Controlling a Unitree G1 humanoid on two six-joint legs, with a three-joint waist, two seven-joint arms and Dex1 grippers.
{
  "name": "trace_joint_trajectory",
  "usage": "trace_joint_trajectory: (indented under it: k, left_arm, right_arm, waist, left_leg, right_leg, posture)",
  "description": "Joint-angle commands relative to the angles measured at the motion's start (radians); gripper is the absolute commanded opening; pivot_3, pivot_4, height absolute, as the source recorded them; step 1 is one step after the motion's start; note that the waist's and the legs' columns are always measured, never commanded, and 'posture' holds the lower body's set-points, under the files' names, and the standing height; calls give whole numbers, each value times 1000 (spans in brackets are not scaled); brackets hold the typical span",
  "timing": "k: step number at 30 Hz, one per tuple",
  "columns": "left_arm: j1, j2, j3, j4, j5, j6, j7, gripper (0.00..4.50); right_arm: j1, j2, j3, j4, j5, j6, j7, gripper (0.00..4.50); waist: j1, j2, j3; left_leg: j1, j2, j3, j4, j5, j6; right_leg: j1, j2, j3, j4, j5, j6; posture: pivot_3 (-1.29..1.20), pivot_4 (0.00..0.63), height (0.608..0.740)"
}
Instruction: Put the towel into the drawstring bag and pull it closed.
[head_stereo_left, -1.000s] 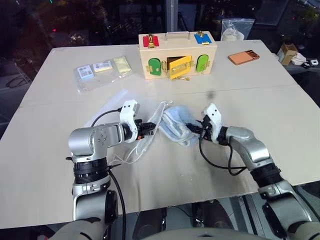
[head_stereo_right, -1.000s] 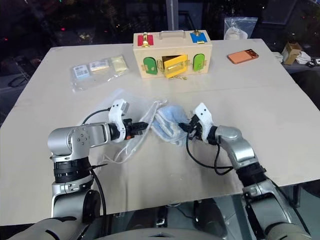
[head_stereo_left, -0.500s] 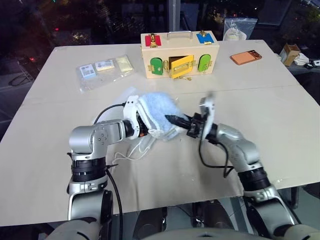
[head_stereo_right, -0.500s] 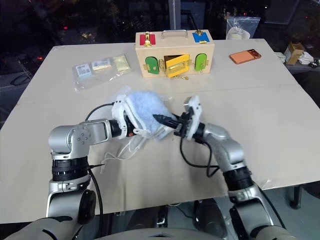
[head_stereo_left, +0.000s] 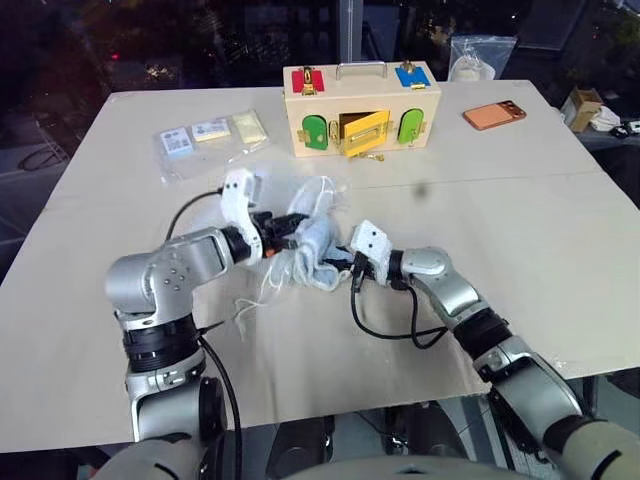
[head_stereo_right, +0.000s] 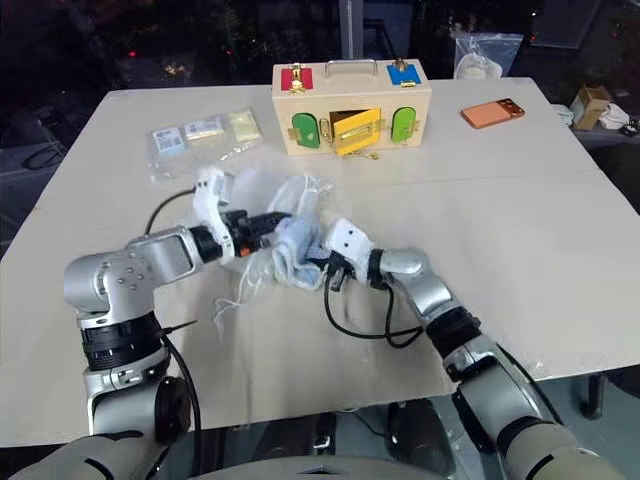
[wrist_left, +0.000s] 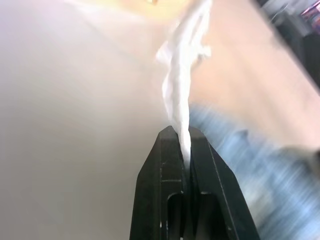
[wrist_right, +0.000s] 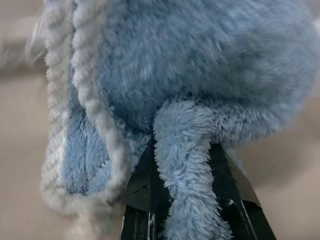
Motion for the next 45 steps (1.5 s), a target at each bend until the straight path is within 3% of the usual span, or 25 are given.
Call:
trace_joint_trajectory:
  k: [1,7,10,15,22,26,33,40,45]
  left_arm:
    - [-5,42,16,-40,-34,-8,-1,0]
    - [38,153,-151,-18,78,-133,6,0]
    - [43,204,-265,-16,115,-169,-32,0]
    - [30,218,-311,12,12,-103,-162,0]
    - [3,177,-469,165,125,-242,-176,0]
    - [6,139,-466,179,106,-246,-191,0]
    - [28,124,-407,93,50,-234,-209,0]
    - [28,104,-228,68,-42,-175,-159,0]
    - [29,104,-175,51,-71,-162,-137,0]
  right_arm:
    - [30,-51,-12,10,-50,30,-14,42]
    - [148,-92,-114,-276,170,10,129,42]
    - [230,-203,-131,-496,263,121,229,42]
    - [304,-341,-172,-663,243,249,186,42]
    - [367,-272,-264,-898,583,413,186,42]
    - [308,-190,-223,-774,516,365,149,42]
    - [205,-62,-133,-313,298,96,170,42]
    - [186,-75,-72,-172,189,54,213,42]
    - [178,-118,-33,-164,98,87,184,42]
  waist:
    - [1,0,0]
    - [10,0,0]
    - [8,1,1]
    - [1,1,2]
    - [6,1,3]
    - [8,0,3]
    - [3,0,4]
    - [2,0,4]
    - [2,1,4]
  left_leg:
    - [0,0,0,0,0,0]
    - [-1,-1,0,1,0,0]
    - [-4,-1,-1,0,0,0]
    - [-4,1,-1,0,0,0]
    - [-3,1,-1,-2,-3,4]
    - [-3,0,-1,0,-3,5]
    - [-4,0,0,0,-3,5]
    - [-5,0,-1,1,0,0]
    - [-4,0,-1,1,0,0]
  right_leg:
    - [0,0,0,0,0,0]
    - [0,-2,0,0,0,0]
    - [-2,-2,-1,-1,0,0]
    - [-3,-5,-2,-2,0,0]
    - [-2,1,-3,-1,-1,0]
    - [-2,1,-4,-2,0,0]
    - [-2,1,-4,-1,0,0]
    - [-2,1,-4,-2,0,1]
    - [-2,1,-4,-1,0,1]
  posture:
    - [0,150,740]
    - [0,150,740]
    - [0,150,740]
    - [0,150,740]
    - [0,150,740]
    - [0,150,740]
    - [0,150,740]
    - [0,150,740]
    - [0,150,740]
